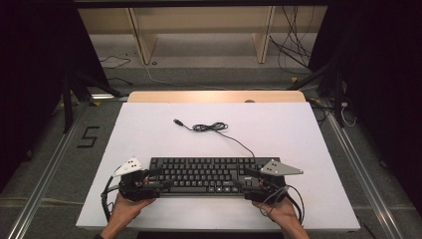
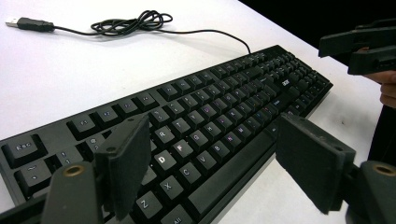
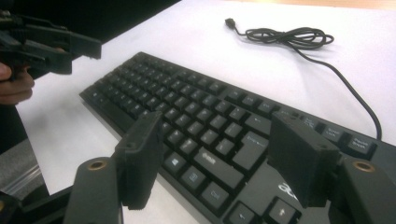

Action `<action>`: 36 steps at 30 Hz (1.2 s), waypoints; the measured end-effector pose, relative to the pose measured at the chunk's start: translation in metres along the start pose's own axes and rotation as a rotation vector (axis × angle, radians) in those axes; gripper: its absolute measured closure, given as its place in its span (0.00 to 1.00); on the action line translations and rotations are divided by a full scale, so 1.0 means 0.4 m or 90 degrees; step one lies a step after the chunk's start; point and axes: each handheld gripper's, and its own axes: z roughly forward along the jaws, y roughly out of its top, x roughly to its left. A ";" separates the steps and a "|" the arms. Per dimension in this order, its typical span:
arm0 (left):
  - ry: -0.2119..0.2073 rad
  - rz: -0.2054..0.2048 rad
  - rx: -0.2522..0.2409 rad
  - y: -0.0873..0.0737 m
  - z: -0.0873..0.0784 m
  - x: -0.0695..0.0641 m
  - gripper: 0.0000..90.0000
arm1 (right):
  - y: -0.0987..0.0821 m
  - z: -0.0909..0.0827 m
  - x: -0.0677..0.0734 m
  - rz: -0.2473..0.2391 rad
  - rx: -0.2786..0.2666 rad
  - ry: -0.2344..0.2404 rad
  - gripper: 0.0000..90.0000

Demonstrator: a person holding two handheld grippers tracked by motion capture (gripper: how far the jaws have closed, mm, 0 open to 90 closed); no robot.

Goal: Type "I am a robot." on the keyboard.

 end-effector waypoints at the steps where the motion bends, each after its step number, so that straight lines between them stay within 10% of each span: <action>1: -0.001 -0.001 0.000 0.000 0.000 0.000 0.29 | -0.002 -0.003 0.000 -0.003 0.000 -0.002 0.40; 36: -0.010 -0.003 -0.010 0.001 -0.003 0.001 0.28 | -0.020 -0.050 -0.022 -0.005 -0.027 -0.032 0.35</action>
